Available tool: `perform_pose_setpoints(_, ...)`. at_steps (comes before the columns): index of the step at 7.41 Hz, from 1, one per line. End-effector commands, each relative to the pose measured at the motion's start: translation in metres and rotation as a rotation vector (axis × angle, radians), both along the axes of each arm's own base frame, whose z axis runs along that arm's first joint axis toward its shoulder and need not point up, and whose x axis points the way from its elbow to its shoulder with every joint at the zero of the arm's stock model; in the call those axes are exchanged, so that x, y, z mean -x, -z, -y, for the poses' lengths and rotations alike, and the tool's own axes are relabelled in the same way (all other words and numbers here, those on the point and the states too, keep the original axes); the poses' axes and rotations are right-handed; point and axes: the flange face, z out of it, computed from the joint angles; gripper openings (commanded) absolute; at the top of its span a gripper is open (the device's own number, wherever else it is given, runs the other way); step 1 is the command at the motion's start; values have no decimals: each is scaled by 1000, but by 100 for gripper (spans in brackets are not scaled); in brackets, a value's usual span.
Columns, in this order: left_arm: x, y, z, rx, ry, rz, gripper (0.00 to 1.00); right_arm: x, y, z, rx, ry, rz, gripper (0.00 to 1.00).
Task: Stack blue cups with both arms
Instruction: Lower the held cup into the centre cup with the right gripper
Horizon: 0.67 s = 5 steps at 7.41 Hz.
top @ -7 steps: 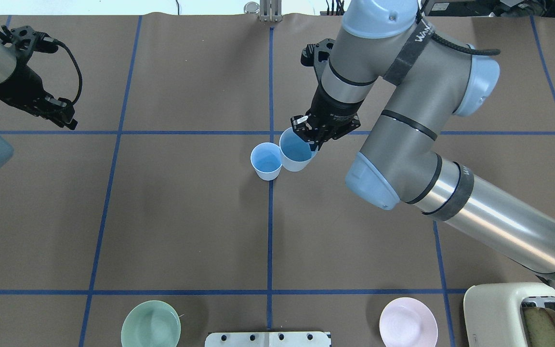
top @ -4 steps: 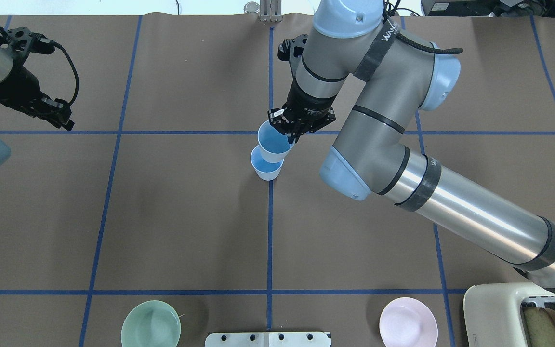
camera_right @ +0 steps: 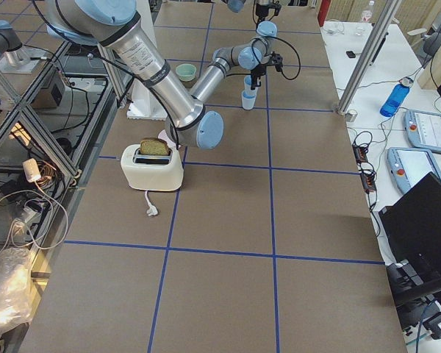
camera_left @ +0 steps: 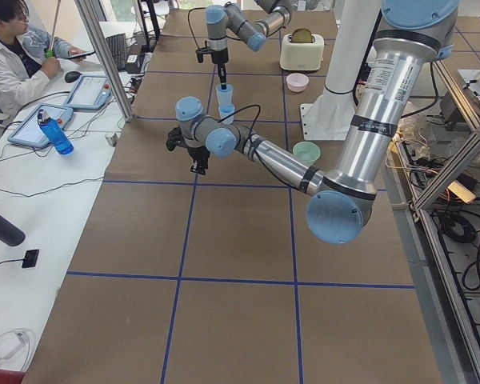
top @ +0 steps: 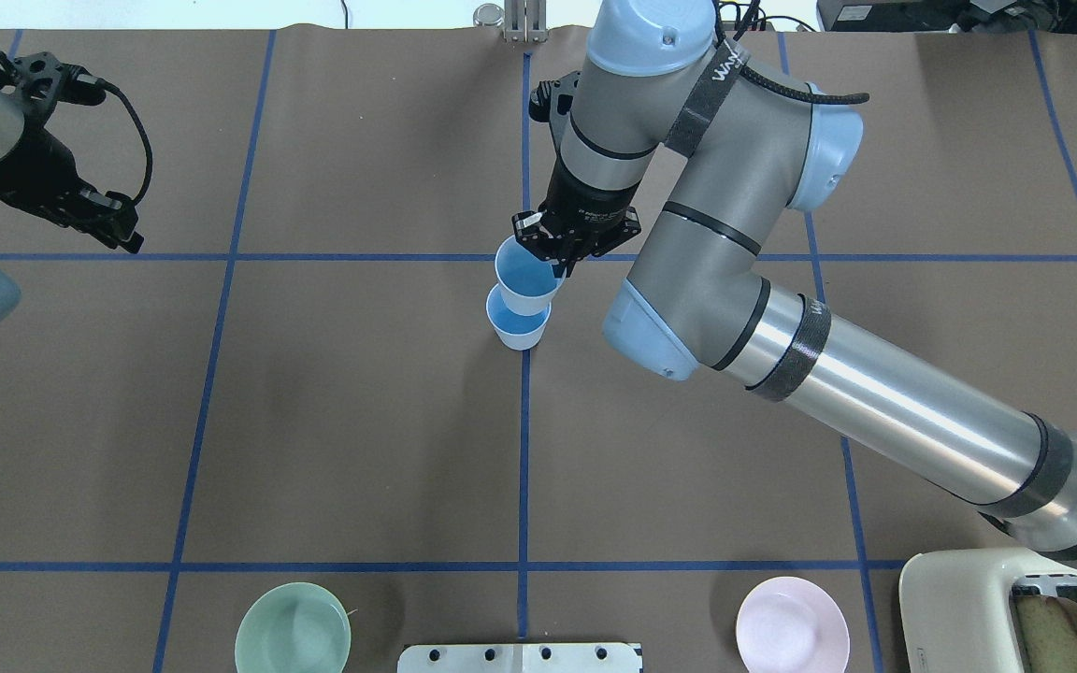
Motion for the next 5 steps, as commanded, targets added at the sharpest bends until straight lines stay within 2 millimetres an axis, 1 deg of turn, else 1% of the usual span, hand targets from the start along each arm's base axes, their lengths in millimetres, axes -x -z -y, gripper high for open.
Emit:
perform_pose_setpoints(1,0,0,0,1,-1,-1,35,7,0,-5,-5,3,-5,13)
perform_pose_setpoints(3,0,0,0,1,-1,-1,35,12,2,-9,-2,5,-5,13)
perform_pose_setpoints(5,0,0,0,1,-1,-1,35,17,0,-11,-12,9,-14,13)
